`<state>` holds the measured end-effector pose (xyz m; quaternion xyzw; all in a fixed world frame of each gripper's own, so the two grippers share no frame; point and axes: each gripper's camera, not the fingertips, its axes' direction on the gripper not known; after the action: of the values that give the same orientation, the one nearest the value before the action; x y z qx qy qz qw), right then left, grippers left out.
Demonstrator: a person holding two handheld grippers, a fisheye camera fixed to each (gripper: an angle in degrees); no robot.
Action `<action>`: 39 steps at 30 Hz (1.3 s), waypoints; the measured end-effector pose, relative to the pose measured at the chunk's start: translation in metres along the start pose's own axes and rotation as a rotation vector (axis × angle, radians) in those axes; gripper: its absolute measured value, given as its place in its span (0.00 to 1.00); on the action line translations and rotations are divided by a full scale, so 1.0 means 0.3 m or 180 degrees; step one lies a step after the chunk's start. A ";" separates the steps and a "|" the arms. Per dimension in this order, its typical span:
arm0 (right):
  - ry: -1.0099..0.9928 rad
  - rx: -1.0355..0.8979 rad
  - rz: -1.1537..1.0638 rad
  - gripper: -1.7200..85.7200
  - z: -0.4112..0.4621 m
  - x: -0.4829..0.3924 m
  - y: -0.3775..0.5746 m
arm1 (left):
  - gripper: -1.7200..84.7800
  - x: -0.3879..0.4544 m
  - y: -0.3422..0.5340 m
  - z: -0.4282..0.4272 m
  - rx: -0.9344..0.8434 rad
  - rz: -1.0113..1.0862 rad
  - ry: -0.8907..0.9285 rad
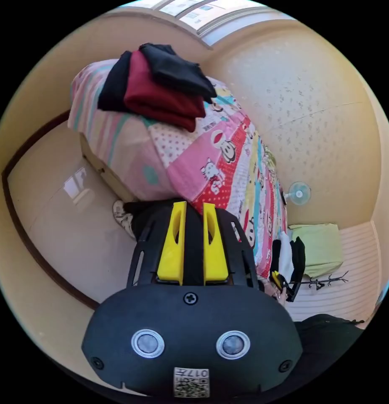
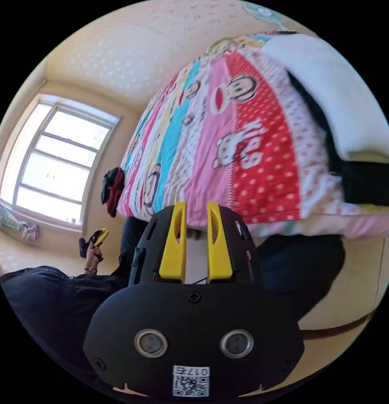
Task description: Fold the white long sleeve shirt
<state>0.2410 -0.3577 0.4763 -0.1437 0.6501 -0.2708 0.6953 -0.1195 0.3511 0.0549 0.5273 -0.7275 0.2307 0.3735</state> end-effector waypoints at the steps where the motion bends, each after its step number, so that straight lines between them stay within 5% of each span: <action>1: 0.0084 0.0185 0.0034 0.10 -0.062 0.010 0.008 | 0.10 0.096 -0.056 0.007 0.0055 0.0210 0.0053; 6: 0.0712 0.1543 0.0329 0.12 -0.418 0.040 0.060 | 0.10 0.505 -0.206 0.141 -0.0163 0.1001 0.0347; 14: 0.1569 0.2106 0.0708 0.15 -0.506 0.108 -0.002 | 0.08 0.990 -0.064 0.336 -0.0943 0.2030 0.0879; 18: 0.1450 0.1221 0.0640 0.13 -0.369 0.239 -0.154 | 0.08 0.990 0.014 0.331 -0.1174 0.2276 0.0595; 22: 0.1494 0.1184 0.0268 0.08 -0.317 0.105 -0.197 | 0.08 0.861 -0.012 0.274 -0.1195 0.1940 0.0677; 24: 0.0506 0.1400 -0.0296 0.07 -0.310 -0.051 -0.239 | 0.08 0.808 -0.031 0.250 -0.1169 0.1796 0.0769; 29: -0.0642 0.1348 -0.1332 0.06 -0.090 -0.474 -0.356 | 0.10 0.787 -0.029 0.305 -0.1349 0.1821 0.0767; 34: 0.0597 0.0748 -0.1881 0.06 0.380 -0.919 -0.275 | 0.12 0.823 -0.030 0.344 -0.1343 0.1858 0.0881; 39: -0.0359 -0.0491 -0.1714 0.06 0.810 -0.893 -0.093 | 0.12 0.746 -0.090 0.378 -0.1445 0.1659 0.0890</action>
<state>0.4720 -0.2662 0.7406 -0.3785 0.5675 -0.3870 0.6204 -0.1650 0.1262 0.1596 0.1915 -0.8119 0.2206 0.5054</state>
